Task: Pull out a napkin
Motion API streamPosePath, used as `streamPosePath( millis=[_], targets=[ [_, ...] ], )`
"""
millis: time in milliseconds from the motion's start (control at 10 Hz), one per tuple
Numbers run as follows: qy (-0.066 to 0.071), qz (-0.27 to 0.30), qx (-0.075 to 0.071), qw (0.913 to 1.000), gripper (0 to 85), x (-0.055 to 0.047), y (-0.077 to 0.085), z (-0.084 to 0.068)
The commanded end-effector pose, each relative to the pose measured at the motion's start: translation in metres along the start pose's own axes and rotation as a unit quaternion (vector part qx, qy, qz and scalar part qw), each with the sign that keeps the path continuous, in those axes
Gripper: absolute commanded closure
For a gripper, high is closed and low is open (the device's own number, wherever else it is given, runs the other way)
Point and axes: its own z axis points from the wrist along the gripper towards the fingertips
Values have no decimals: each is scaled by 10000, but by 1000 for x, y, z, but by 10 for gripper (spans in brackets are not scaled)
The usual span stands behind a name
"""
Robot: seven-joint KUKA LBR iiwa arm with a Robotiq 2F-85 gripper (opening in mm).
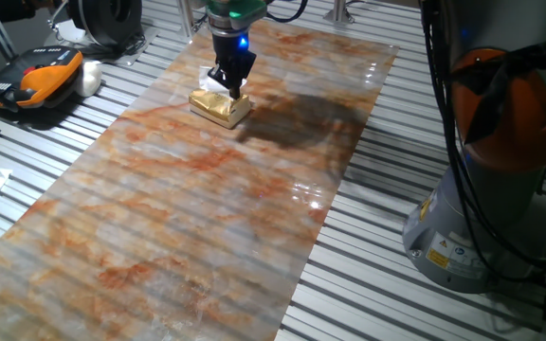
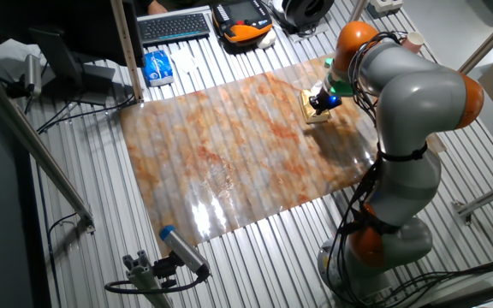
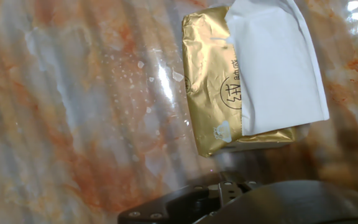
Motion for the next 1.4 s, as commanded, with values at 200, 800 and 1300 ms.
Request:
streamPosePath(
  millis=[200, 800, 1300],
  targets=[
    [2, 2, -7, 10000, 850, 0, 0, 0],
    [-79, -39, 15, 10000, 850, -1, -6, 0],
    [-209, -159, 47, 9996, 850, -4, -25, 3]
  ],
)
